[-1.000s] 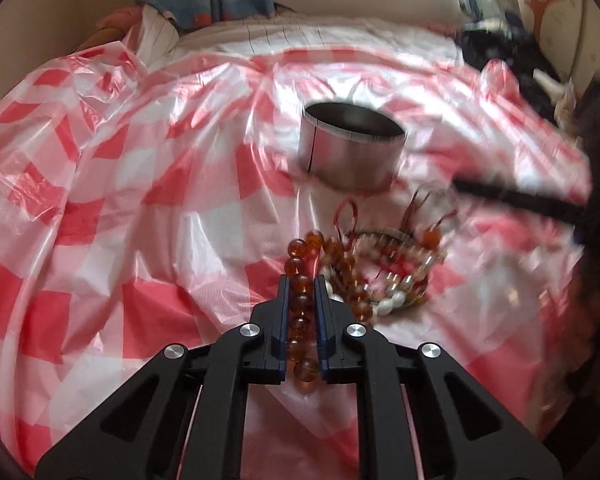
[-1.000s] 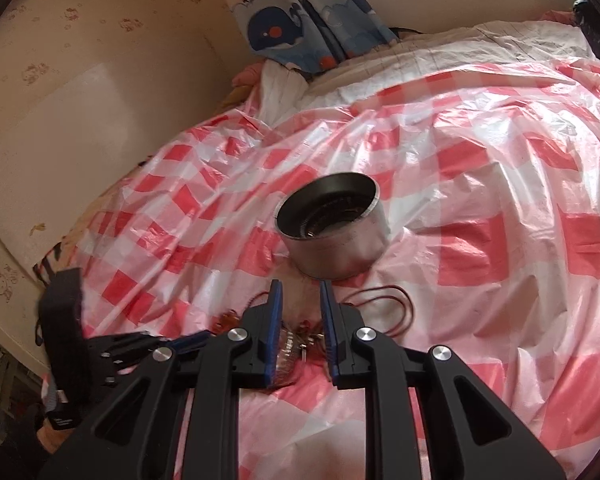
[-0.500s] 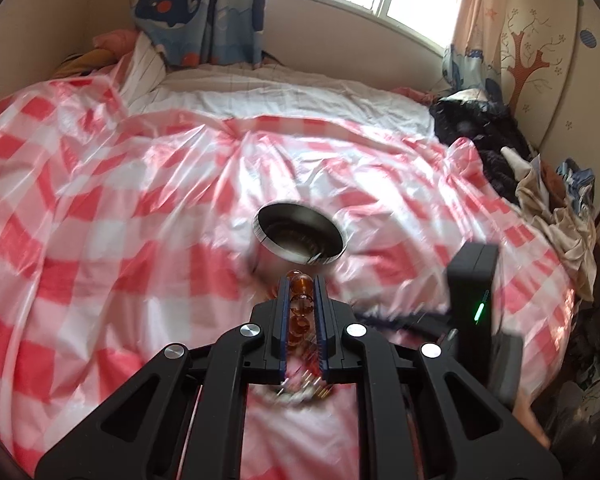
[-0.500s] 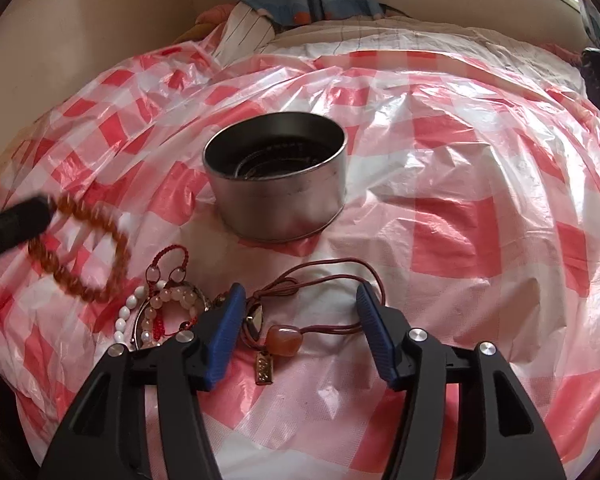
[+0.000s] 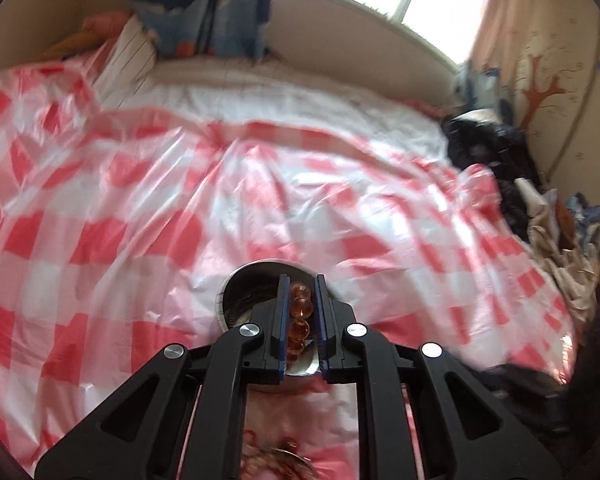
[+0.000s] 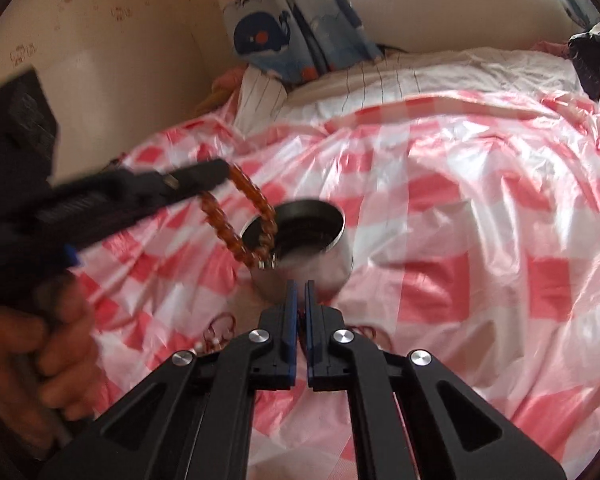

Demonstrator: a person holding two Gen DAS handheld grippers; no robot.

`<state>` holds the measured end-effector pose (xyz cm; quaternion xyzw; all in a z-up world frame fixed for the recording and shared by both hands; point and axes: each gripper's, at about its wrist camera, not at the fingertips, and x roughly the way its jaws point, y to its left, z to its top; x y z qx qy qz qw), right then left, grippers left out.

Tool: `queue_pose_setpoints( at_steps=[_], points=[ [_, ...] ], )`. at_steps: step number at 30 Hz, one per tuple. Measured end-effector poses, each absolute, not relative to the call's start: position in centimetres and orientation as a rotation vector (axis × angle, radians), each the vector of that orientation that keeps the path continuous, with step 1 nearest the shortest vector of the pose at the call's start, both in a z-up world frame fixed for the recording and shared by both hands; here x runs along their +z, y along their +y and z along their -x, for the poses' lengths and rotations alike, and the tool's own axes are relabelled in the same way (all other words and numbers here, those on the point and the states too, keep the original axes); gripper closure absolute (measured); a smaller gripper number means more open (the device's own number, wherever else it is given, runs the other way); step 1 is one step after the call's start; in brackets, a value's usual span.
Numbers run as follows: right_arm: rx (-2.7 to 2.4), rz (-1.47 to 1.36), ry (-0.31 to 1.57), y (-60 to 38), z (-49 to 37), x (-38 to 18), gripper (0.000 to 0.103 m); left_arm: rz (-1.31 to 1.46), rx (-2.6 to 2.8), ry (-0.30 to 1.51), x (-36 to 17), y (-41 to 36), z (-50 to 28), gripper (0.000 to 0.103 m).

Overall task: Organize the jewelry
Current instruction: 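Open the left tool over the tin to drop the amber beads, then lower the red-cord necklace into the tin and open the right tool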

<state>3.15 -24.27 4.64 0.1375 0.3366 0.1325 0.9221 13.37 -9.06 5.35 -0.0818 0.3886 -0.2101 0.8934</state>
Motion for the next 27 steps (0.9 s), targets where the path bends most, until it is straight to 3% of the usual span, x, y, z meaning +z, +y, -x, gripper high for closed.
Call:
queue_pose_setpoints(
  at_steps=[9,13,14,15,16,17,20,21,22,23,24,27],
  points=[
    [0.373,-0.286,0.665,-23.4,-8.4,6.9,0.099,0.137,-0.314,0.823,3.5,-5.0,-12.1,0.080],
    [0.315,-0.236,0.728,-23.7,-8.9,6.8,0.098,0.071,-0.278,0.796,3.0,-4.0,-9.7,0.065],
    [0.296,-0.212,0.748,-23.8,-8.4,6.4,0.081,0.057,-0.272,0.799,2.6,-4.0,-9.3,0.063],
    [0.252,-0.180,0.775,-24.0,-7.8,5.6,0.045,0.051,-0.273,0.804,2.4,-4.1,-9.1,0.063],
    [0.217,-0.156,0.809,-24.2,-7.3,4.3,0.034,0.040,-0.276,0.817,1.9,-4.4,-9.0,0.062],
    [0.209,-0.143,0.843,-24.2,-7.2,3.3,0.030,0.033,-0.276,0.825,1.6,-4.6,-8.9,0.062],
    [0.184,-0.046,0.973,-22.7,-7.8,-0.8,0.030,0.001,-0.260,0.818,1.4,-5.0,-8.3,0.057],
    [0.182,-0.005,0.986,-22.1,-7.9,-1.3,0.035,-0.009,-0.251,0.812,1.3,-5.0,-8.0,0.055],
    [0.189,0.042,0.991,-21.3,-8.0,-1.7,0.043,-0.021,-0.242,0.805,1.3,-5.1,-7.8,0.051],
    [0.195,0.064,0.986,-20.9,-7.8,-1.7,0.059,-0.027,-0.236,0.803,1.2,-5.1,-7.6,0.050],
    [0.201,0.058,0.980,-20.8,-7.5,-1.4,0.083,-0.031,-0.233,0.805,1.0,-5.1,-7.5,0.050],
    [0.191,-0.004,0.940,-21.7,-6.8,-0.4,0.085,-0.027,-0.220,0.815,0.5,-4.8,-7.6,0.049]
  ],
)
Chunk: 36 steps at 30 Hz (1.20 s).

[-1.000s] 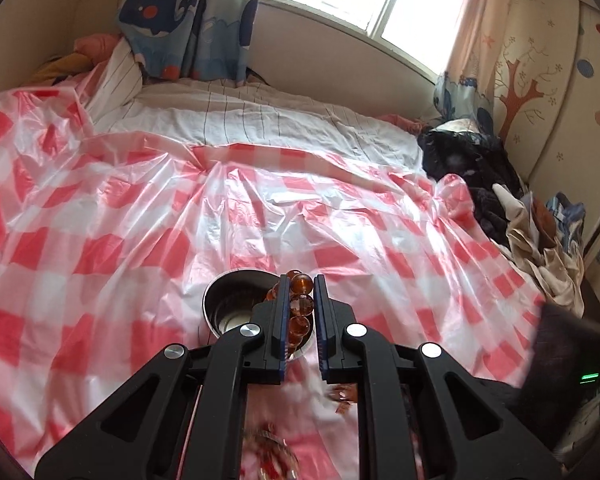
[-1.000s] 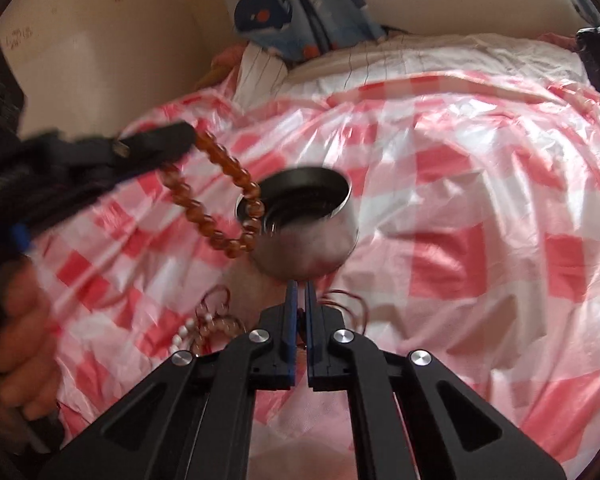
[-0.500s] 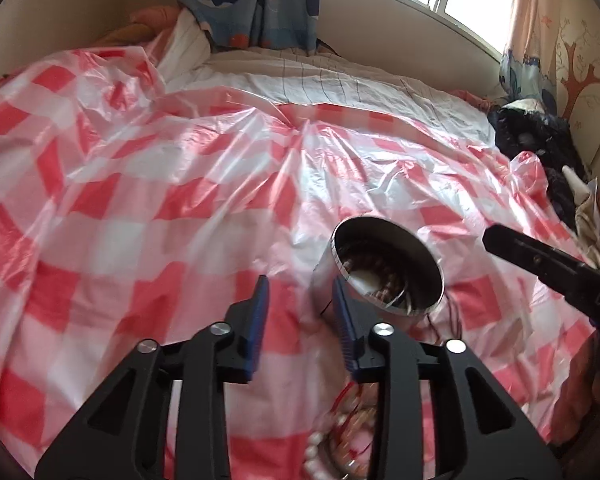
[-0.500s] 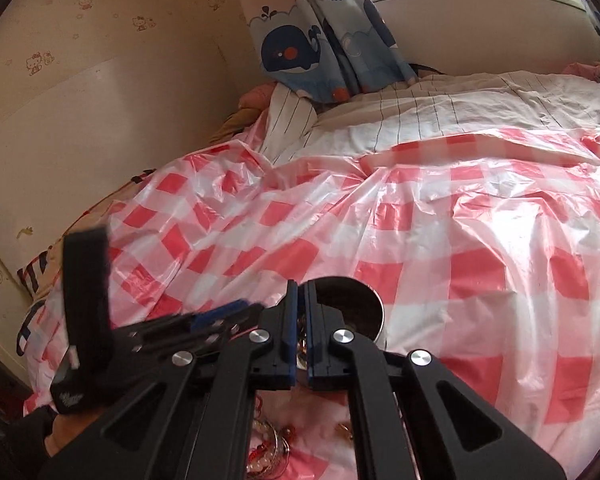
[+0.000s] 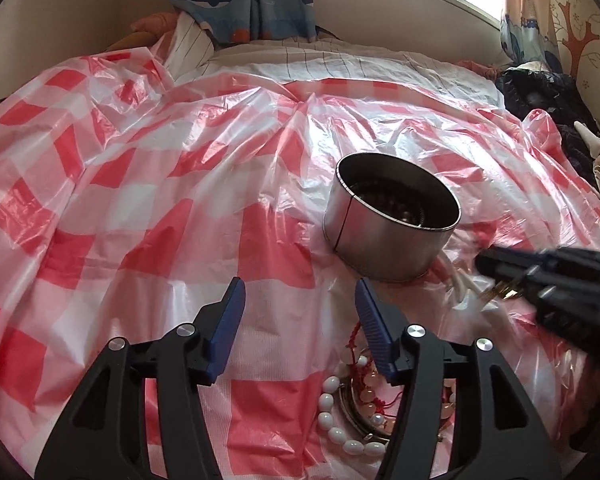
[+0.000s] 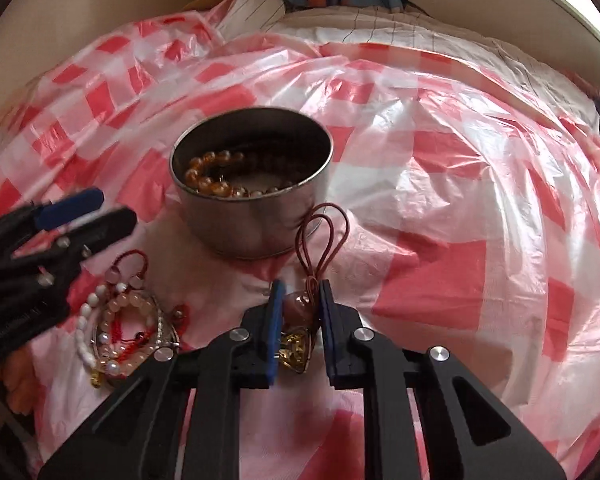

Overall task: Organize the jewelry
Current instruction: 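Lower the red-cord necklace into the tin and open the right tool, then grasp the red-cord bead bracelet with the left tool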

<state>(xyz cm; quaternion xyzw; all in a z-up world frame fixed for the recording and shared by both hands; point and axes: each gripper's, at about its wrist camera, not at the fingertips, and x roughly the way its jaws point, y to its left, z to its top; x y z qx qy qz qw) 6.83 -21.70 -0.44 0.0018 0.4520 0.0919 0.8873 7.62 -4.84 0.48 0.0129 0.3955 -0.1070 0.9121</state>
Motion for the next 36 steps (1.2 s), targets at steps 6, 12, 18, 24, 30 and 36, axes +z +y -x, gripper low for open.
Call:
queue_pose_setpoints(
  at_steps=[6,12,18,24,30,36],
  points=[
    [0.233,-0.140,0.792,-23.1,-6.2,4.4,0.085,-0.012,-0.202,0.824,-0.2,-4.6,-7.7,0.043],
    [0.289,-0.129,0.778,-21.1,-10.1,6.6,0.085,0.045,-0.209,0.841,-0.7,-3.7,-8.0,0.041],
    [0.280,-0.066,0.902,-18.6,-13.8,3.2,0.077,0.072,-0.217,0.821,-0.4,-3.3,-7.7,0.039],
    [0.244,-0.105,0.813,-20.0,-8.3,4.2,0.060,0.089,-0.209,0.784,0.3,-1.8,-5.3,0.039],
    [0.251,-0.138,0.849,-21.1,-1.5,1.3,0.057,0.006,-0.251,0.765,0.0,-1.5,-1.0,0.039],
    [0.227,-0.197,0.873,-21.3,1.0,-1.0,0.050,-0.081,-0.335,0.729,0.6,-3.1,1.5,0.039]
  ],
)
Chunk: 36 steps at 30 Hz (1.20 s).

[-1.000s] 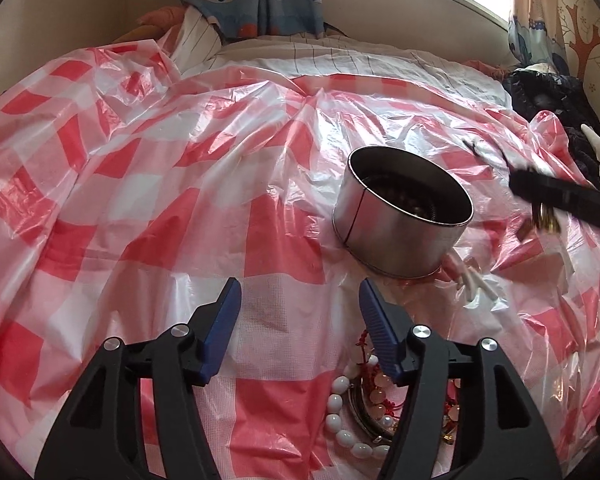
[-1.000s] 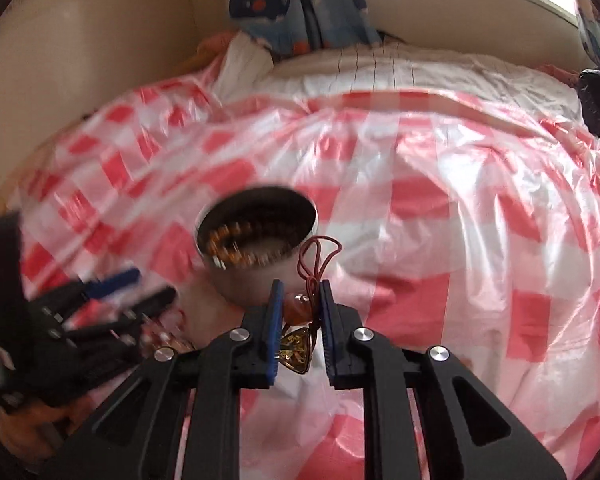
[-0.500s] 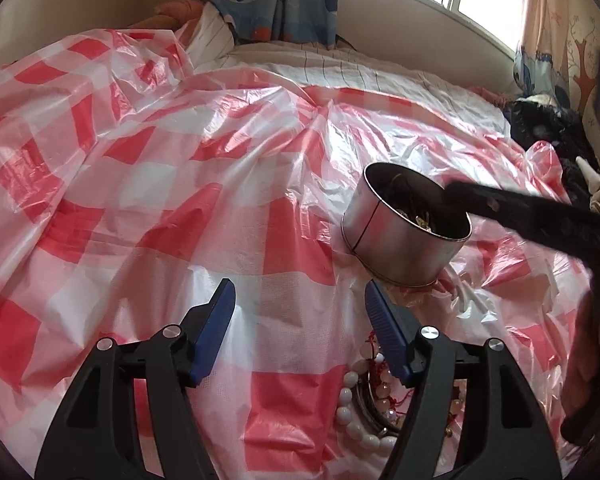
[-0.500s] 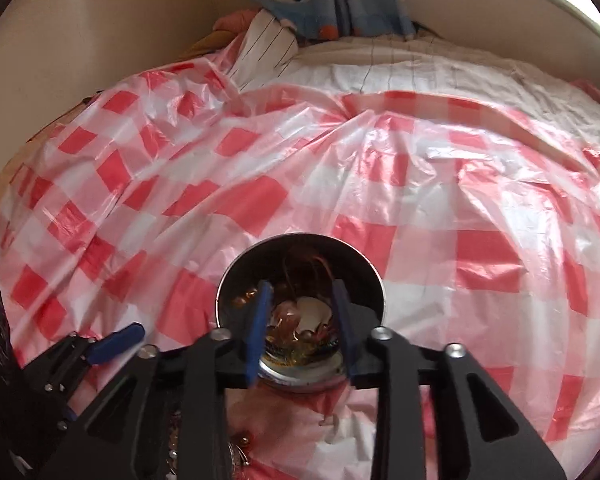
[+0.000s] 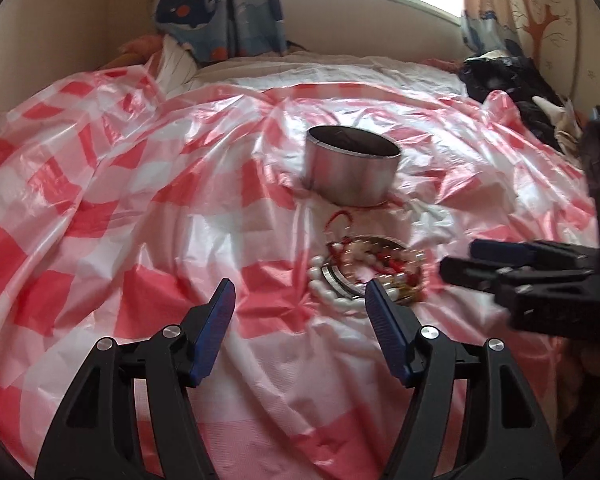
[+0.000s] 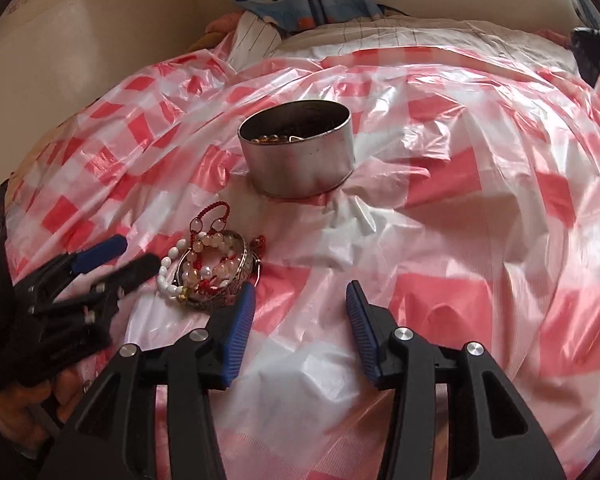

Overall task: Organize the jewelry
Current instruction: 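Grasp the red-cord bead bracelet with the left tool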

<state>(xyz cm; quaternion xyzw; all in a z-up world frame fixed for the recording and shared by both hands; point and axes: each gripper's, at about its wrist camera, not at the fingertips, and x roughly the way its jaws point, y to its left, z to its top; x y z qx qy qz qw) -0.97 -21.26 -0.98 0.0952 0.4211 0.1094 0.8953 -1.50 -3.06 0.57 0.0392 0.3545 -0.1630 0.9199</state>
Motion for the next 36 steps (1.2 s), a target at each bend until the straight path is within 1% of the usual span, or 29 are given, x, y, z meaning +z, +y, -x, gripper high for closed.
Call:
queue_pose_setpoints(
  at_steps=[2,6,10,12,13,14,15,19,22,24,27,29,32,34,36],
  points=[
    [0.216,-0.191,0.873,-21.1,0.9,-1.3,0.043,-0.062,-0.378,0.714,1.3,-3.4,1.3,0.039],
    [0.200,-0.149,0.872,-20.4,0.9,-1.6,0.039,-0.099,-0.389,0.714,1.7,-4.6,-0.6,0.039],
    [0.197,-0.136,0.868,-20.4,1.0,-1.8,0.036,-0.076,-0.403,0.746,1.5,-4.9,-3.8,0.040],
    [0.199,-0.138,0.869,-20.3,0.9,-1.8,0.035,-0.050,-0.428,0.794,0.6,-5.1,-5.1,0.055],
    [0.198,-0.138,0.869,-20.3,0.8,-1.9,0.035,-0.049,-0.447,0.822,0.1,-5.3,-5.5,0.082],
    [0.198,-0.138,0.869,-20.3,0.8,-1.9,0.035,-0.062,-0.453,0.829,-0.2,-5.5,-5.5,0.093],
    [0.198,-0.138,0.869,-20.3,0.8,-1.9,0.034,-0.062,-0.459,0.819,-0.2,-5.4,-5.3,0.095],
    [0.198,-0.137,0.869,-20.3,0.8,-1.9,0.034,-0.007,-0.458,0.760,1.2,-3.9,-3.8,0.095],
    [0.196,-0.139,0.865,-20.3,0.8,-1.9,0.034,0.132,-0.389,0.733,2.2,-0.5,-2.7,0.095],
    [0.182,-0.129,0.839,-20.3,1.1,-1.6,0.034,0.182,-0.340,0.741,1.8,1.0,-2.2,0.095],
    [0.208,-0.101,0.740,-19.5,2.3,-0.2,0.034,0.214,-0.292,0.802,0.2,1.9,-2.1,0.095],
    [0.261,-0.020,0.676,-17.6,3.0,0.9,0.034,0.210,-0.273,0.824,-0.6,1.8,-2.2,0.095],
    [0.308,0.090,0.693,-15.1,2.8,0.8,0.035,0.210,-0.241,0.823,-1.1,1.8,-2.4,0.095],
    [0.320,0.116,0.714,-14.5,2.2,0.5,0.038,0.223,-0.230,0.826,-1.4,2.0,-2.5,0.094],
    [0.331,0.108,0.744,-14.3,1.3,0.3,0.049,0.232,-0.227,0.833,-1.6,2.1,-2.7,0.094]
  ],
)
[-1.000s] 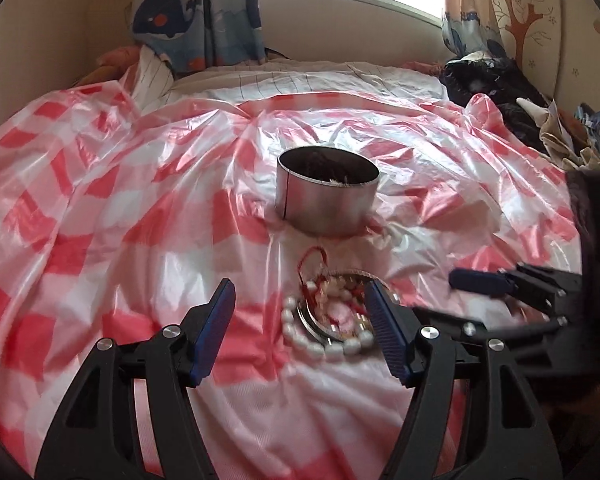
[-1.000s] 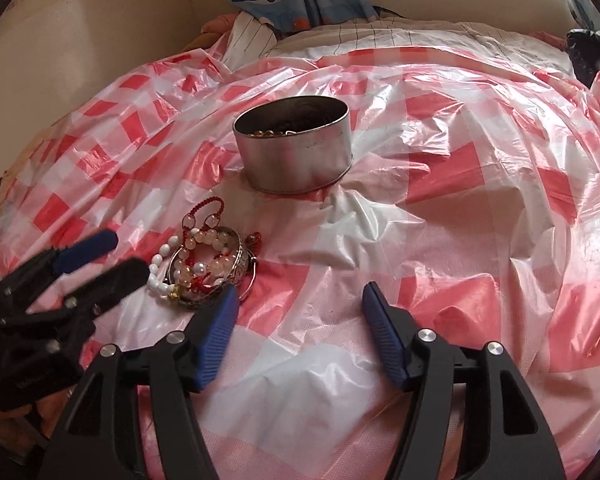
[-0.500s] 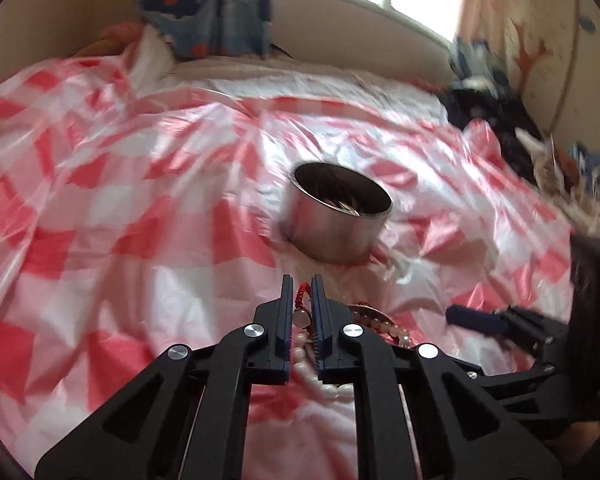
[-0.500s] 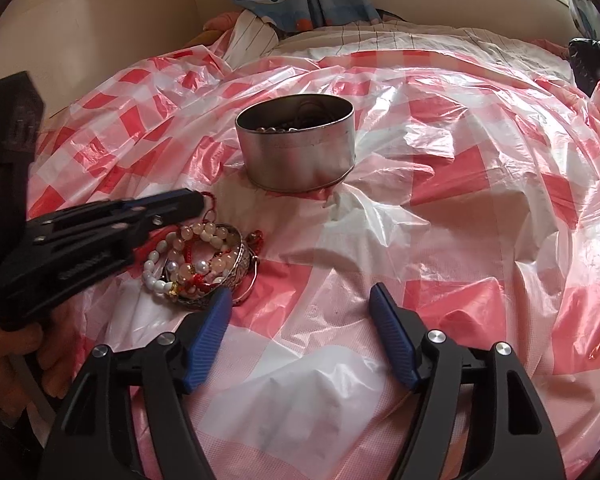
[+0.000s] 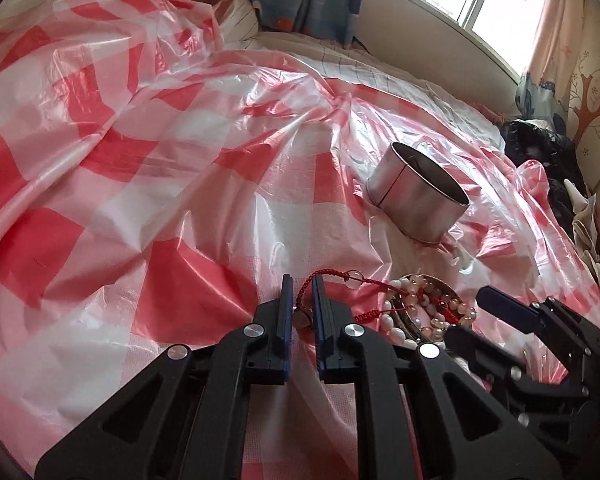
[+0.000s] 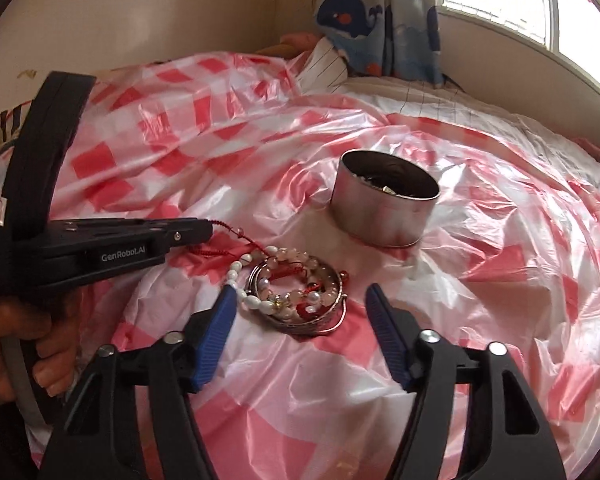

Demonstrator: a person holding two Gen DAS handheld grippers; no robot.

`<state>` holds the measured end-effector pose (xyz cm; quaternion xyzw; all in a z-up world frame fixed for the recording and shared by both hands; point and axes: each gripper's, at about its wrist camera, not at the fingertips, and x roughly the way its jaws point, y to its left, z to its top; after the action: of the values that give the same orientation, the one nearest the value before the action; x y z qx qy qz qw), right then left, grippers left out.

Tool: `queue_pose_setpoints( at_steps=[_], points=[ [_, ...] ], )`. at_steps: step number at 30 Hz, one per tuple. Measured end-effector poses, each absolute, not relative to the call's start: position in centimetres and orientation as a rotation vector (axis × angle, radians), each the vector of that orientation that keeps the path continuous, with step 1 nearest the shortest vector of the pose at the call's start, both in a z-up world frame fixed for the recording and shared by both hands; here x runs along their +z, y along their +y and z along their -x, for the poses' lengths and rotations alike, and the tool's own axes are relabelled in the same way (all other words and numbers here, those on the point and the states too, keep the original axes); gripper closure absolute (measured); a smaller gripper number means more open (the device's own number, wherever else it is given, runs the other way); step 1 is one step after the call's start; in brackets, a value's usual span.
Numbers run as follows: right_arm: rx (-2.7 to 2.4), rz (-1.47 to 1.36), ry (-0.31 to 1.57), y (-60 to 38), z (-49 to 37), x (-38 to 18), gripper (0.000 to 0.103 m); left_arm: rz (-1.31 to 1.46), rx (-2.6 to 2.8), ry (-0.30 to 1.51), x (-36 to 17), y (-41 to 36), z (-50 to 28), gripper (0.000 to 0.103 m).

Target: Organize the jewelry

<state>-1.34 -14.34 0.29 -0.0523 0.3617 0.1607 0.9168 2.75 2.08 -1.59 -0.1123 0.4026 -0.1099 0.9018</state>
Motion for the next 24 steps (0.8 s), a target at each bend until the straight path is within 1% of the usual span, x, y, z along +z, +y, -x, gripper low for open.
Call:
queue_pose_setpoints(
  at_steps=[2,4,5,6,7,8,9,14,18,24],
  points=[
    [0.333,0.104,0.764,-14.3,0.3,0.4,0.055,0.243,-0.226,0.835,-1.7,2.2,-2.9,0.094],
    [0.338,0.117,0.785,-14.0,-0.3,0.2,0.066,0.261,-0.226,0.840,-1.8,2.3,-3.1,0.094],
    [0.341,0.122,0.803,-13.9,-0.6,-0.1,0.078,0.267,-0.226,0.841,-1.8,2.4,-3.0,0.094],
    [0.346,0.119,0.813,-13.9,-0.7,-0.3,0.084,0.269,-0.225,0.843,-1.9,2.4,-3.1,0.094],
    [0.350,0.111,0.810,-13.9,-0.5,-0.3,0.084,0.269,-0.224,0.844,-1.9,2.3,-3.1,0.094],
    [0.358,0.092,0.805,-14.1,-0.4,-0.1,0.093,0.269,-0.223,0.843,-1.9,2.3,-3.1,0.094],
    [0.368,0.055,0.793,-14.5,-0.1,0.3,0.095,0.269,-0.222,0.843,-1.9,2.3,-3.1,0.094],
    [0.396,-0.088,0.723,-16.5,1.4,2.3,0.095,0.270,-0.222,0.843,-1.9,2.2,-3.2,0.094],
    [0.408,-0.180,0.707,-18.2,2.2,3.3,0.095,0.269,-0.223,0.842,-1.9,2.2,-3.1,0.094],
    [0.389,-0.230,0.690,-20.1,1.4,4.2,0.095,0.258,-0.220,0.841,-2.0,2.1,-3.1,0.094]
  ],
)
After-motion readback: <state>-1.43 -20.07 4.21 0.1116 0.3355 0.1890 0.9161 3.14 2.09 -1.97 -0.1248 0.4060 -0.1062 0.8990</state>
